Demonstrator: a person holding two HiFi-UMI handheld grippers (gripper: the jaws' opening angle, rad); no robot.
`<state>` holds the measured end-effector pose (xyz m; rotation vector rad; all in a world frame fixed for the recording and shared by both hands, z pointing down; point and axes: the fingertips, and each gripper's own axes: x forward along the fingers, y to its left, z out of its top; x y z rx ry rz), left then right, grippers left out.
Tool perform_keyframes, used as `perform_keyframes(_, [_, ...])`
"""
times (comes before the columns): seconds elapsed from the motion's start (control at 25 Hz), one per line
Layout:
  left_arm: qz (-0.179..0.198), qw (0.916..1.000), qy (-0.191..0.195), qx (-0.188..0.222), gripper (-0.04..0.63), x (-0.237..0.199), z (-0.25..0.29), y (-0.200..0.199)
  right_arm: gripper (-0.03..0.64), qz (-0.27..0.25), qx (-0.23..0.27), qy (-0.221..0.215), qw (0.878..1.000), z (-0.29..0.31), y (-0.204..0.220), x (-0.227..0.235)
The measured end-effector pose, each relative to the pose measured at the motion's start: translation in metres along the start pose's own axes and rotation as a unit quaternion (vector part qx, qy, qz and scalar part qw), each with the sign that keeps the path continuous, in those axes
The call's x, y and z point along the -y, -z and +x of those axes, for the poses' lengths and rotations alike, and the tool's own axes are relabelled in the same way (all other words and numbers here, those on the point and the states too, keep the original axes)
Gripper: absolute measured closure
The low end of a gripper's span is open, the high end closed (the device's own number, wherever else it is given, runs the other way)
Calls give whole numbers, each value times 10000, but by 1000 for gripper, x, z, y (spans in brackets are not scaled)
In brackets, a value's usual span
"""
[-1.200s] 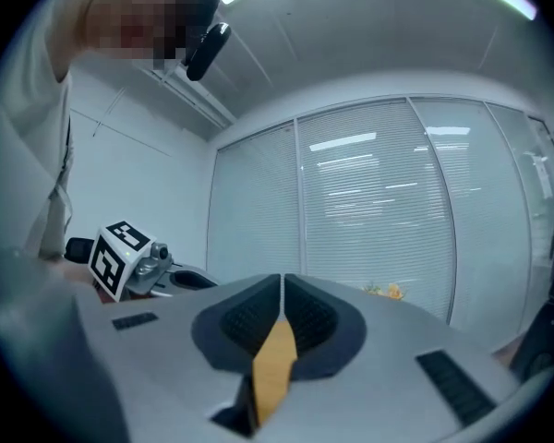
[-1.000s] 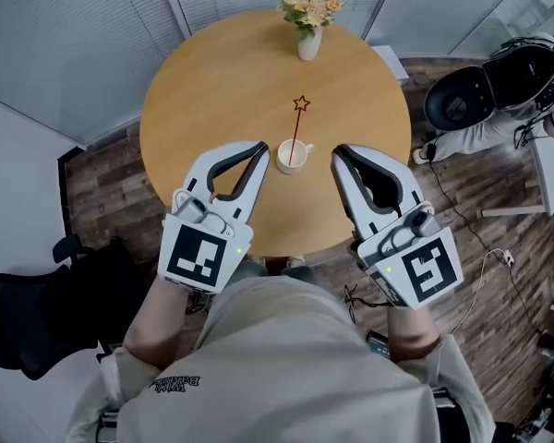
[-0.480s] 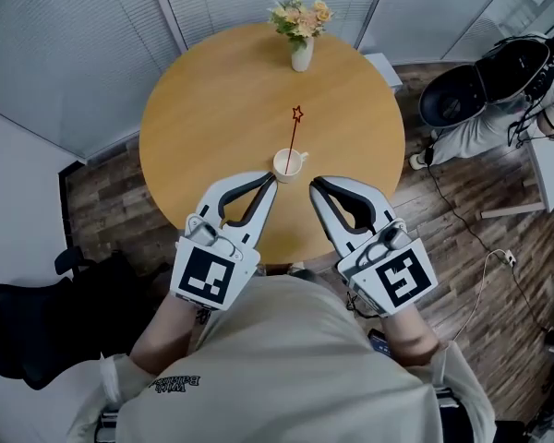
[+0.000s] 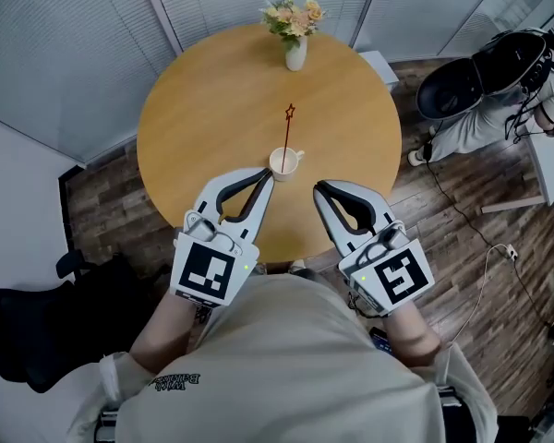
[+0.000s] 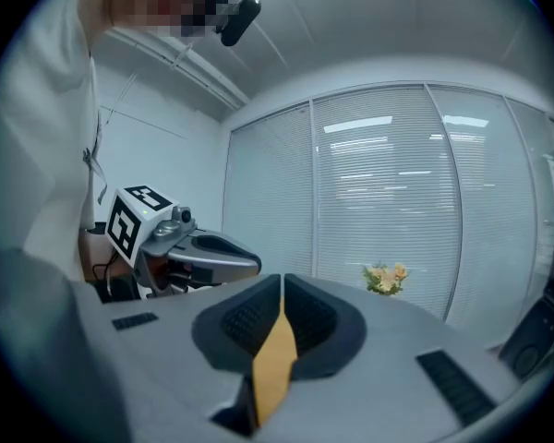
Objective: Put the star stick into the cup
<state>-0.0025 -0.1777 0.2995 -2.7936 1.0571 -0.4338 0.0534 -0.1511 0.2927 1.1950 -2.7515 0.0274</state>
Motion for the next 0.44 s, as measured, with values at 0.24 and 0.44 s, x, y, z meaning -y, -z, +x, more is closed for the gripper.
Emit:
perform_keyframes(0.24, [138,9999,18,-67,573,1,0,1,584,-39,28,33,10000,-3,-1,3])
perform_keyframes(0.44, [265,9994,-146,-163,574,0,-2,-1,584,-42,11,-3,10000,-1,-2,7])
